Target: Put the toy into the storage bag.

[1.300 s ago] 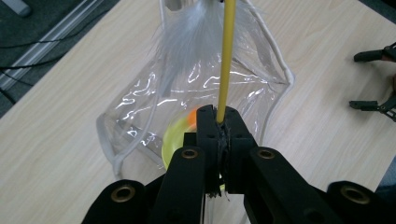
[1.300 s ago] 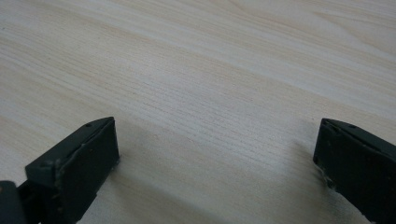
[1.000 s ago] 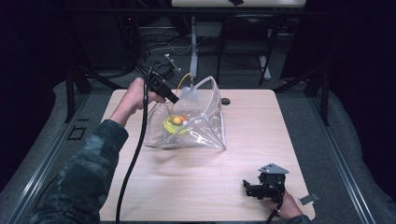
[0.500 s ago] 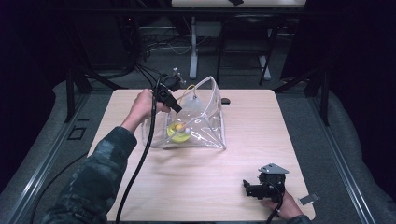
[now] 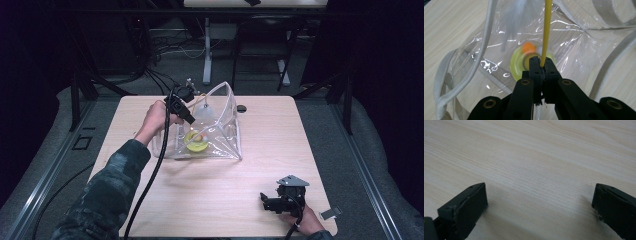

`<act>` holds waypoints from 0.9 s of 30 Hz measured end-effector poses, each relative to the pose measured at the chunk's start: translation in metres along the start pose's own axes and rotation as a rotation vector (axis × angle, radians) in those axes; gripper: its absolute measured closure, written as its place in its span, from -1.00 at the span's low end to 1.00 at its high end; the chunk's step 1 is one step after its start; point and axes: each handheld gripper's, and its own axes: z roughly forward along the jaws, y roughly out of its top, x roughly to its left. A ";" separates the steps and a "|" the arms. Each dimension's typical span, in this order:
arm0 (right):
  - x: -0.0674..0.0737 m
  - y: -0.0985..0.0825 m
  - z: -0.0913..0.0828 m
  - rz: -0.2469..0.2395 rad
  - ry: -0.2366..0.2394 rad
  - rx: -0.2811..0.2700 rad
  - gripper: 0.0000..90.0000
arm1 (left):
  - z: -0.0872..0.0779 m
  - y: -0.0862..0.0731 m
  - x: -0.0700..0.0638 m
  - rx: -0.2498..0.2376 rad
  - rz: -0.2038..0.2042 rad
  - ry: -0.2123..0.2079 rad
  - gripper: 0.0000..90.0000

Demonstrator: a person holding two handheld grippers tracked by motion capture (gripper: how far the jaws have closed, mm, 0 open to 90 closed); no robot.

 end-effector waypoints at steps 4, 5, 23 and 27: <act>0.000 0.000 0.000 0.000 0.000 0.001 -1.00 | 0.003 0.000 0.000 0.007 -0.002 0.006 0.94; 0.000 0.000 0.000 0.000 0.000 0.001 -1.00 | 0.006 0.000 0.000 0.014 -0.002 0.003 0.94; 0.000 0.000 0.000 0.001 0.002 0.003 -1.00 | -0.002 -0.003 -0.009 -0.046 0.002 0.016 0.58; 0.000 0.000 0.000 0.001 0.001 0.003 -1.00 | -0.010 -0.005 -0.010 -0.071 0.008 0.015 0.22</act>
